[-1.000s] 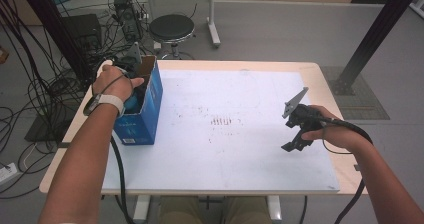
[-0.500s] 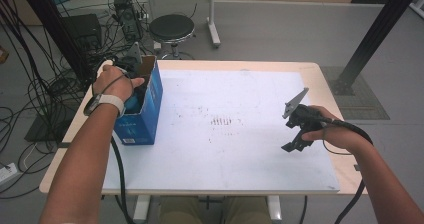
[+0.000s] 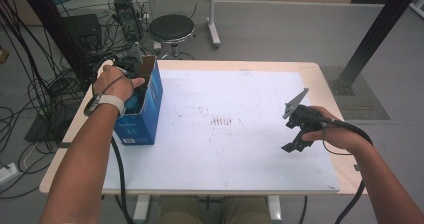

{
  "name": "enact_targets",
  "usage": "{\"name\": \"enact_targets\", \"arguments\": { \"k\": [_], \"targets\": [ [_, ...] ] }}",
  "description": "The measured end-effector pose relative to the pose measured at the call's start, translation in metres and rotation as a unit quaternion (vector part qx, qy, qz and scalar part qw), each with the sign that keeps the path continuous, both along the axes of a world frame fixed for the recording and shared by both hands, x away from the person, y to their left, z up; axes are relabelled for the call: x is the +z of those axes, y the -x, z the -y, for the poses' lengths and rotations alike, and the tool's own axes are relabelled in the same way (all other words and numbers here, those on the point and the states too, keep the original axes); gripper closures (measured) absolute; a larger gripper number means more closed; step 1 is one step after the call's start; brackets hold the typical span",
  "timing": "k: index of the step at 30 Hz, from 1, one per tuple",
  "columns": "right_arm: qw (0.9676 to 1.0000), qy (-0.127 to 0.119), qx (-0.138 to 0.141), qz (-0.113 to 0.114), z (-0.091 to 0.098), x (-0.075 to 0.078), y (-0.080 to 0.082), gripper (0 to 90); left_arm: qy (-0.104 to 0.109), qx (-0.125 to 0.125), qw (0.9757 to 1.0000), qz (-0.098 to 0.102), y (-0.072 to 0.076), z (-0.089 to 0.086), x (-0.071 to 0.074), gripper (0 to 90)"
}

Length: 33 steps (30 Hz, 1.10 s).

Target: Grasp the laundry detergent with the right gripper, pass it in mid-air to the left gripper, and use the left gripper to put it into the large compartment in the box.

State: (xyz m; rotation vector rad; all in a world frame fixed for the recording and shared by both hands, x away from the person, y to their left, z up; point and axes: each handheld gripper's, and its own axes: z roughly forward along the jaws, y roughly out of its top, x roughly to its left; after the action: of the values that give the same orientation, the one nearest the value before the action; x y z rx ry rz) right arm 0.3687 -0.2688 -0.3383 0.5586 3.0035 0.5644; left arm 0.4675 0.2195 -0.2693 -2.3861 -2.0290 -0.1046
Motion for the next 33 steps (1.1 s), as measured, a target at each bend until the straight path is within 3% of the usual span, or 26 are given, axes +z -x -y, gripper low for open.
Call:
{"name": "enact_targets", "arguments": {
  "k": [12,19,33],
  "targets": [
    [1.0000,0.001,0.002,-0.001,-0.0008,-0.0009,0.0003,9.4,0.003,-0.002,1.0000,0.005,-0.0007,0.0007,-0.0005,36.1],
    [1.0000,0.002,0.003,-0.002,-0.0019,-0.0014,0.0004,9.4,0.008,-0.001,1.0000,0.005,0.0013,-0.0040,-0.0002,28.9],
    [1.0000,0.005,0.008,-0.003,-0.0058,-0.0017,-0.0003,9.4,0.012,-0.008,0.9997,0.018,0.0042,-0.0065,0.0068,25.1]
  ]
}}
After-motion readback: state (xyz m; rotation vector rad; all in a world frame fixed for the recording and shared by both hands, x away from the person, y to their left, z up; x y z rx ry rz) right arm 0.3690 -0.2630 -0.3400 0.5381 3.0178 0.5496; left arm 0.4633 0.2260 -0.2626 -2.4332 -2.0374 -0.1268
